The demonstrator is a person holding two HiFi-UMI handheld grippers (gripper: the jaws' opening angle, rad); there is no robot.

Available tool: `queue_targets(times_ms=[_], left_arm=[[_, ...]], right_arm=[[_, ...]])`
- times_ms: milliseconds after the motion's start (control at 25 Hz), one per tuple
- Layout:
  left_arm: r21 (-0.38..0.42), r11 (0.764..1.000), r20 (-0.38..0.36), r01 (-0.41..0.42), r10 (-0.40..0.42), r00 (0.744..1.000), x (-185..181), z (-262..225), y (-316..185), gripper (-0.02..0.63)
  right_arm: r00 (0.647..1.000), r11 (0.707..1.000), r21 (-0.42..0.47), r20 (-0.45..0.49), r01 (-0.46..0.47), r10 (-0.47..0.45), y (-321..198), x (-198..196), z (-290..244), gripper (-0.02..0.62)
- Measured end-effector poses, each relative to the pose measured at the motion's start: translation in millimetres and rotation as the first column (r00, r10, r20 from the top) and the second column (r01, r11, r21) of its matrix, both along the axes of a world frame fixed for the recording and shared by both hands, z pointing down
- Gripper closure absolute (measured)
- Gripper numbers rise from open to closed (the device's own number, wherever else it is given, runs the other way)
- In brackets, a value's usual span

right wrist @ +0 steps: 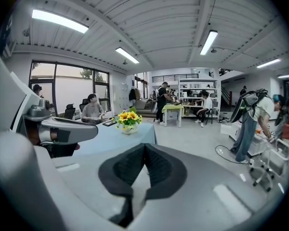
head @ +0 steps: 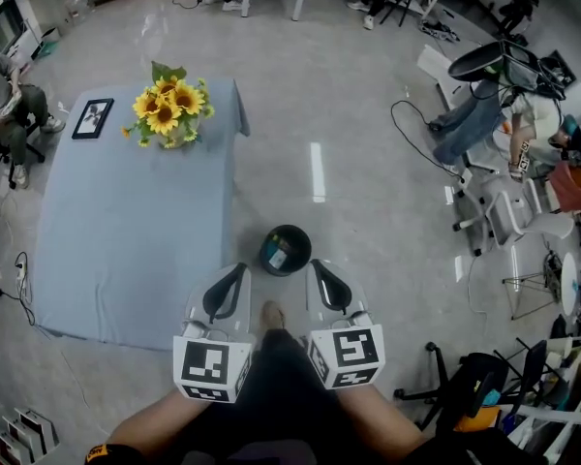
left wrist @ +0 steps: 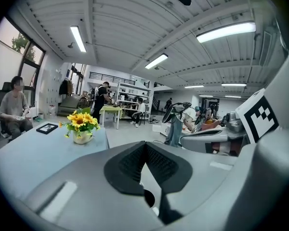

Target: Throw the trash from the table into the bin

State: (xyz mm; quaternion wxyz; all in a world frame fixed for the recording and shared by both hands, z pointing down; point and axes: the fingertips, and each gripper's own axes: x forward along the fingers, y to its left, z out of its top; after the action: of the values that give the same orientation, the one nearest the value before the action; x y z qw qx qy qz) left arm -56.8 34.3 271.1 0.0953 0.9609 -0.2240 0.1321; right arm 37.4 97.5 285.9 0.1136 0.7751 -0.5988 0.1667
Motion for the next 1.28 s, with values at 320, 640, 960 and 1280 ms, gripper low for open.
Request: queue_targets(times_ms=[320,640,960,1280], left_arm=[[0.007,0.998,-0.025,-0.069,0.069,0.997,-39.3,-7.7,18.4,0.598],[-0.003,0.993,-0.036,-0.114,0.114,0.993,-56.6,-7.2,31.8,0.598],[0.016,0.994,-0.041,-0.104,0.105,0.994,-56.4,-16.2,46.0,0.598],[0.039,0.996,-0.027,-0.077,0.079,0.997,-30.9,-21.5,91.5,0.598]], right_arm=[[0.994,0.994,0.031,-0.013,-0.108,0.108,31.0,-30.1,-16.3,0.597],[0.991,0.992,0.011,-0.035,-0.125,0.125,47.5,-54.0,-19.8,0.597],[0.993,0.994,0.022,-0.046,-0.104,0.105,66.8,-53.8,-26.6,0.597],[0.997,0.997,0.045,-0.048,-0.060,0.063,109.2,-34.3,-27.3,0.597]])
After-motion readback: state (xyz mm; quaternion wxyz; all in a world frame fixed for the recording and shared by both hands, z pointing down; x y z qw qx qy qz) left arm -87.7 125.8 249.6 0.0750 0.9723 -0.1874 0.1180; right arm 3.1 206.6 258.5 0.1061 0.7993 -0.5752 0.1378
